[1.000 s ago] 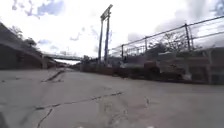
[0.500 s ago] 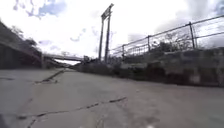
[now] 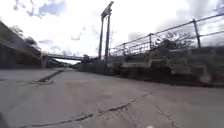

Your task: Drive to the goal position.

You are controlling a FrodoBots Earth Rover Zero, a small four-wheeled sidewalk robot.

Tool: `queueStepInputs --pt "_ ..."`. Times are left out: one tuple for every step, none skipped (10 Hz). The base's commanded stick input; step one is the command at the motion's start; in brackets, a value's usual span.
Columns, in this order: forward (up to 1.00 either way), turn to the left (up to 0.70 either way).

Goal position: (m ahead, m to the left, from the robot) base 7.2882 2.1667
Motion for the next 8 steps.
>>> queueStepInputs --pt "0.70 0.00" --pt "0.70 0.00" --pt "0.70 0.00" --pt "0.70 0.00" --pt "0.70 0.00" --pt "0.70 0.00" --pt "0.70 0.00" --pt "0.70 0.00"
